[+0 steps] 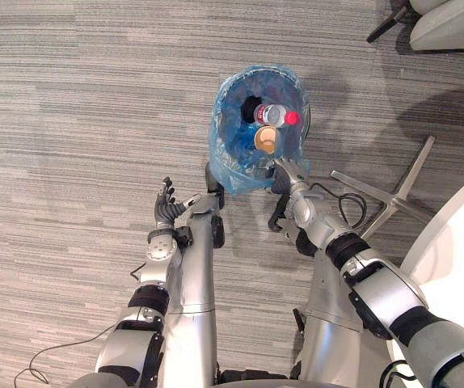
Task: Gather rubbish on tea table into small bin, then transfer packed bag to large trash can.
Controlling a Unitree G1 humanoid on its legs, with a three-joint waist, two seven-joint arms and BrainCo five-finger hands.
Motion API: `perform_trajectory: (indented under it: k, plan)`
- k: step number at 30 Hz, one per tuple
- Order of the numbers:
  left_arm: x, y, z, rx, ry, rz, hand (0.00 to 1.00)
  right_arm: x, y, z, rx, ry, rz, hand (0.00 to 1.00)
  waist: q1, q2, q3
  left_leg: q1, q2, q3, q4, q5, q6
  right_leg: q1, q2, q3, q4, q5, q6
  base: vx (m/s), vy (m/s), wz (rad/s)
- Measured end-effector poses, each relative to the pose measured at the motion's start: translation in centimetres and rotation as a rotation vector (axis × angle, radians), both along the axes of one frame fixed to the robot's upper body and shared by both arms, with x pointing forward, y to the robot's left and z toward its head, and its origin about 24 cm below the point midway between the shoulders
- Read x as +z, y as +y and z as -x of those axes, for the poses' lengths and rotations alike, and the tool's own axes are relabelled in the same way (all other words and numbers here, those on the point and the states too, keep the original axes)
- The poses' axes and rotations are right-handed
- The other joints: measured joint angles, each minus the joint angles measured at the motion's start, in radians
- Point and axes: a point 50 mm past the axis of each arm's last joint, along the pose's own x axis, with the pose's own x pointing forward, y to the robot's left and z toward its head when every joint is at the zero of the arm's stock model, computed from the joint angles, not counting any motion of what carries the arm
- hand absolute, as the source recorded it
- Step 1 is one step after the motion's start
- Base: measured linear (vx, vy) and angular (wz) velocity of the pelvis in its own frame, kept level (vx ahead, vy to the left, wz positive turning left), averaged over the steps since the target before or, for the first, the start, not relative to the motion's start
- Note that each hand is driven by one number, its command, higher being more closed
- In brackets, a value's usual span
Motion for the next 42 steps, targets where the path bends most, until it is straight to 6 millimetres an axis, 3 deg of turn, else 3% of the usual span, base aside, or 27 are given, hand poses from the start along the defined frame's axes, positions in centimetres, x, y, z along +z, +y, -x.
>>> perform_trajectory:
  k: [12, 19, 28, 33, 36, 42]
  plan:
    - [-0.7, -0.3, 0.4, -0.009, 0.037, 0.012, 0.00, 1.7, 1.8, 1.3, 0.073, -0.073, -0.194, 1.00, -0.001, -0.002, -0.002, 0.069, 0.014, 0.001, 0.023, -0.002, 0.001, 0.075, 0.012, 0.003, 0.003, 0.001, -0.002, -0.05, 0.011, -0.06]
    - [-3.4, -1.7, 2.3, -0.047, 0.138, 0.025, 0.00, -0.9, 2.6, 3.9, 0.094, -0.009, -0.349, 1.00, -0.010, -0.005, -0.004, 0.244, 0.018, 0.030, -0.064, 0.004, -0.006, 0.242, 0.017, -0.008, -0.071, 0.005, -0.003, -0.03, 0.003, 0.00]
    - [-6.4, -1.1, 5.1, -0.043, 0.251, 0.010, 0.00, -2.8, 4.1, 7.4, 0.145, 0.072, -0.533, 1.00, -0.024, -0.027, -0.016, 0.546, 0.016, 0.053, -0.184, 0.009, -0.004, 0.551, 0.033, -0.019, -0.212, 0.022, -0.009, 0.06, -0.013, -0.04]
    - [-8.4, -0.4, 7.4, -0.069, 0.335, -0.045, 0.00, -2.8, 5.5, 10.0, 0.249, 0.100, -0.628, 1.00, -0.026, -0.080, -0.057, 0.752, 0.017, 0.071, -0.330, 0.019, -0.014, 0.747, 0.067, -0.023, -0.365, 0.050, 0.020, 0.08, 0.002, -0.09]
    - [-10.7, -0.2, 9.7, -0.078, 0.442, -0.064, 0.00, -4.0, 5.4, 11.2, 0.253, 0.150, -0.665, 1.00, -0.027, -0.094, -0.145, 0.840, 0.014, 0.089, -0.450, 0.048, -0.019, 0.821, 0.090, -0.022, -0.476, 0.082, 0.034, 0.12, 0.014, -0.10]
    - [-13.4, 1.0, 13.3, -0.108, 0.598, -0.125, 0.00, -5.6, 4.5, 12.2, 0.258, 0.258, -0.724, 1.00, -0.030, -0.082, -0.240, 1.034, 0.004, 0.107, -0.671, 0.136, -0.013, 0.991, 0.138, -0.016, -0.691, 0.164, 0.034, 0.18, 0.025, -0.11]
